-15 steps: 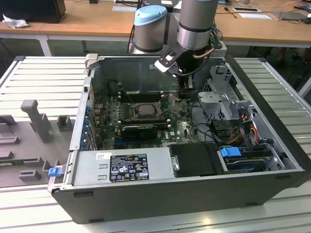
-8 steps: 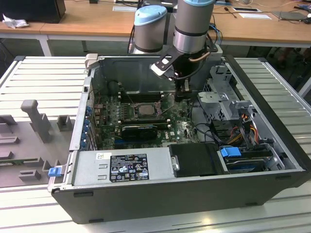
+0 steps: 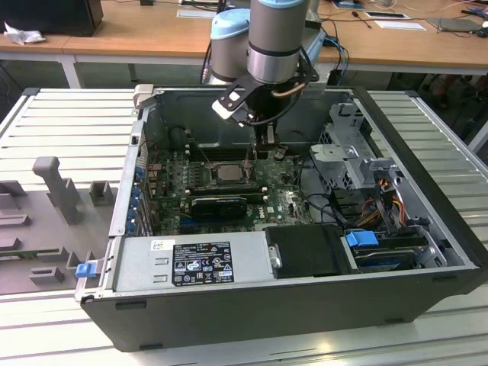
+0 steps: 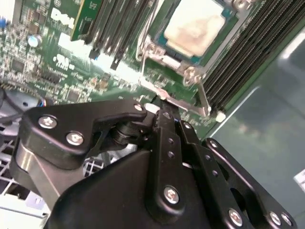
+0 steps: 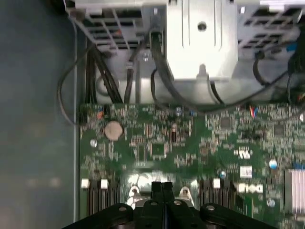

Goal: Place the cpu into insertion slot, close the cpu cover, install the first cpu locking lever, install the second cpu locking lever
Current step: 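Close the cpu cover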

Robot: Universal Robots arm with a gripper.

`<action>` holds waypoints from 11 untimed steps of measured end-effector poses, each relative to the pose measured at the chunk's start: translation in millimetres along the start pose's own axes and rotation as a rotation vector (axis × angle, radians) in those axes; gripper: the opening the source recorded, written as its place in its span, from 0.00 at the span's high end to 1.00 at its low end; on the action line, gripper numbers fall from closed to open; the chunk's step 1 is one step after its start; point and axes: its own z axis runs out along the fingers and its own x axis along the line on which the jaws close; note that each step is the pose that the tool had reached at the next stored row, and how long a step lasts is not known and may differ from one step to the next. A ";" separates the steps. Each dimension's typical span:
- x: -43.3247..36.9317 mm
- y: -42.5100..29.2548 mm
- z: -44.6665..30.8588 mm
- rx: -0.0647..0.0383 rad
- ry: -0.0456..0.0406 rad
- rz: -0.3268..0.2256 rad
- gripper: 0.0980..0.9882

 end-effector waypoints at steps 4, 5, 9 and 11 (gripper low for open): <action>-0.1 -19.0 0.3 0.000 0.0039 0.000 0.99; -0.1 -21.9 0.5 0.000 0.0041 0.000 0.99; -0.5 -26.9 7.9 0.000 0.0039 0.000 0.99; -0.8 -28.1 14.1 0.000 0.0042 0.000 0.99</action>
